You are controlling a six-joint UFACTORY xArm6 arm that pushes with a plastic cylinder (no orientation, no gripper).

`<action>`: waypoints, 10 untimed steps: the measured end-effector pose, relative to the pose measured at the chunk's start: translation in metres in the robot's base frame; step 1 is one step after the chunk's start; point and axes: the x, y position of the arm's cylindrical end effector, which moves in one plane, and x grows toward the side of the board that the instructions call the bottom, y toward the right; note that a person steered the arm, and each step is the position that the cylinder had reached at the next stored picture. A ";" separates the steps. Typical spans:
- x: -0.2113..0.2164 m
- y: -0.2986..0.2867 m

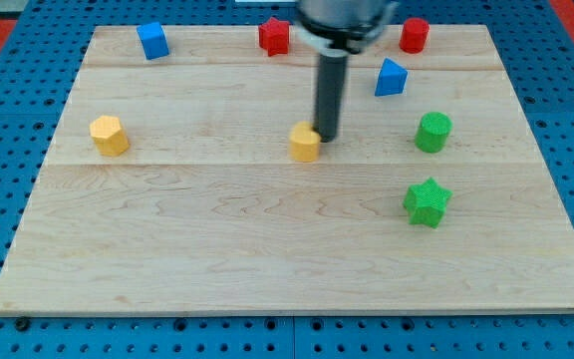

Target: Move the blue cube into the red star

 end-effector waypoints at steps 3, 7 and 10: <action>0.104 -0.182; 0.140 -0.223; 0.017 0.034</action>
